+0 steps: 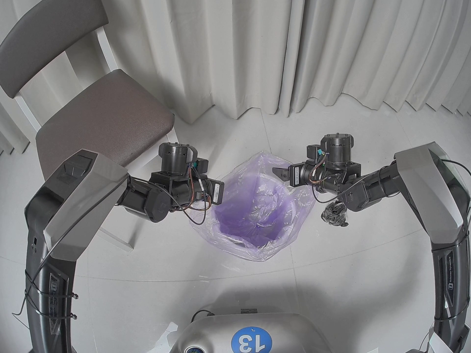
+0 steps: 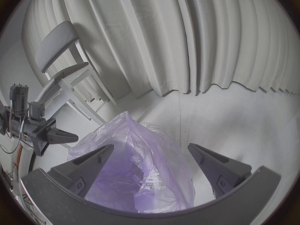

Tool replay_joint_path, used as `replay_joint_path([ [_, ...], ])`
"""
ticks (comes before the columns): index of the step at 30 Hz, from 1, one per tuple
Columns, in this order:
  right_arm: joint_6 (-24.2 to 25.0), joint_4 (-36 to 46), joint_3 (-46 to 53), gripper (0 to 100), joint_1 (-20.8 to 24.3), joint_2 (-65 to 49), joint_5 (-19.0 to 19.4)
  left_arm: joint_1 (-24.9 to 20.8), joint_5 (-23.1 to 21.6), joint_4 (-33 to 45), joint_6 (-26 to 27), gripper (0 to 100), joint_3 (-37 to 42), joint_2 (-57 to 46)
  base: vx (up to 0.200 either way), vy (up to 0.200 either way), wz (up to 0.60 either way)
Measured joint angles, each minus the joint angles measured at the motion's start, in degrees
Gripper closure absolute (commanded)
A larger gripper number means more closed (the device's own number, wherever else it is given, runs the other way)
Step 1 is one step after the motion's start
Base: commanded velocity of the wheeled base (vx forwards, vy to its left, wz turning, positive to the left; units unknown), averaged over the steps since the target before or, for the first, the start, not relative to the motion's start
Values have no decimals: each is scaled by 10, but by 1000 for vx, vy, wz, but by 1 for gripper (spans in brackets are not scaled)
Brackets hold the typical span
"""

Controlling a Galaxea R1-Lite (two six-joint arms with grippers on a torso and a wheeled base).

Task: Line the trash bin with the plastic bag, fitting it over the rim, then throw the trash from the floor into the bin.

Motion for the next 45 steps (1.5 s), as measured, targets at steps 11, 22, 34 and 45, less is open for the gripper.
replay_joint_path([
  [11, -1, -1, 20, 0, 2, -12, 0, -17, 1, -5, 3, 100, -2, 22, 0, 0, 0],
  [22, -2, -3, 20, 0, -1, -10, 0, -8, 9, -2, 5, 100, -56, 57, 0, 0, 0],
  [34, -2, -8, 19, 0, -5, -8, 3, 11, 25, 41, 5, 100, -133, 68, 0, 0, 0],
  [45, 2, -36, 20, 0, -8, 2, 3, 27, 39, 132, 5, 100, -246, 86, 0, 0, 0],
])
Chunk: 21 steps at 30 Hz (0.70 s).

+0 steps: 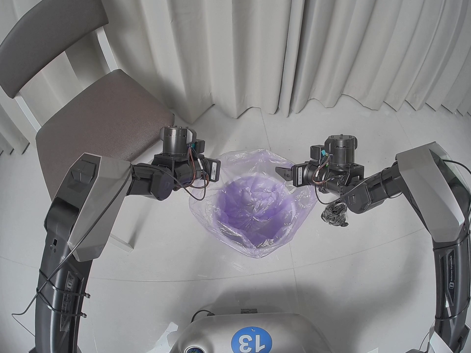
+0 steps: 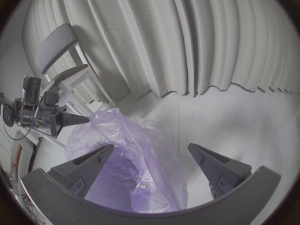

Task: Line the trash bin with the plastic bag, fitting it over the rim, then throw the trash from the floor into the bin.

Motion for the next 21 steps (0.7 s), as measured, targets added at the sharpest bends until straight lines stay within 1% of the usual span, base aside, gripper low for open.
replay_joint_path([
  [7, 1, -7, -6, 0, -1, 12, 1, 0, 2, 11, 0, 100, -23, 13, 0, 0, 0],
  [8, 1, -9, -6, 0, -1, 13, 1, 0, 2, 10, 1, 0, -25, 15, 0, 0, 0],
  [15, 1, -12, -13, 0, -5, 19, 1, 2, 4, 10, 9, 0, -24, 21, 0, 0, 0],
  [21, -1, -9, -16, 0, -7, 21, 0, 6, 5, -8, 8, 0, 14, 8, 0, 0, 0],
])
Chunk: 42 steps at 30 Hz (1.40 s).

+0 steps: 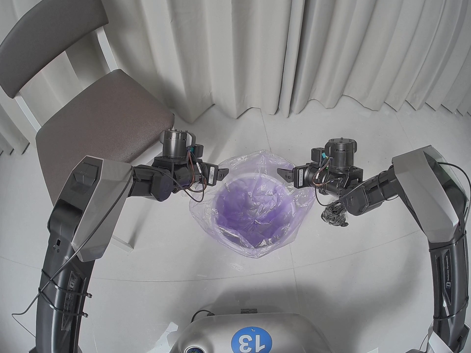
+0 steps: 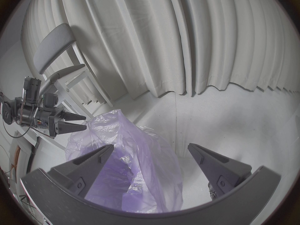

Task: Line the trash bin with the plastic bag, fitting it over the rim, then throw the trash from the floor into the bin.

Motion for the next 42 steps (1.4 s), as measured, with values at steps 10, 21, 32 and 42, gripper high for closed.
replay_joint_path([
  [10, -4, 12, -1, 0, -8, 4, -4, 4, 1, -72, 3, 0, 102, -33, 0, 0, 0],
  [21, -15, 25, 4, 0, -23, 5, -8, 20, 9, -92, 4, 0, 146, -52, 0, 0, 0],
  [32, -16, 26, -50, 0, -38, 45, -10, 24, 11, -75, 15, 0, 75, -13, 0, 0, 0],
  [42, -16, 26, -83, 0, -47, 85, -10, 25, 24, -27, 23, 0, -4, 31, 0, 0, 0],
])
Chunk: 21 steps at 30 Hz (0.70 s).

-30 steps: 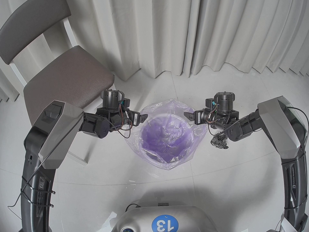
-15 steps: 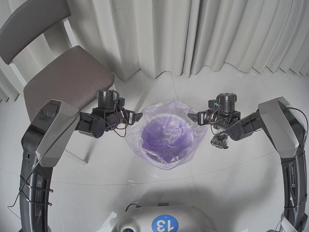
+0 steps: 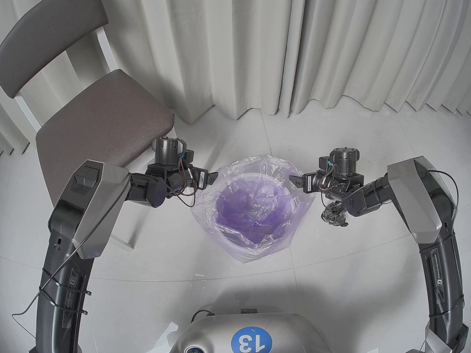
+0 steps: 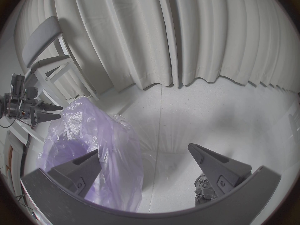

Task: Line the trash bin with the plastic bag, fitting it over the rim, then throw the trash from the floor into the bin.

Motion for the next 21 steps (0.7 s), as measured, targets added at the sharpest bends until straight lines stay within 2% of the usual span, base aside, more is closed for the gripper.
replay_joint_path([
  [6, 0, 0, -19, 0, 0, 25, 0, 5, 19, 23, 2, 0, -34, 30, 0, 0, 0],
  [21, 1, 3, -21, 0, -12, 56, 0, 9, 24, 26, 2, 0, -38, 66, 0, 0, 0],
])
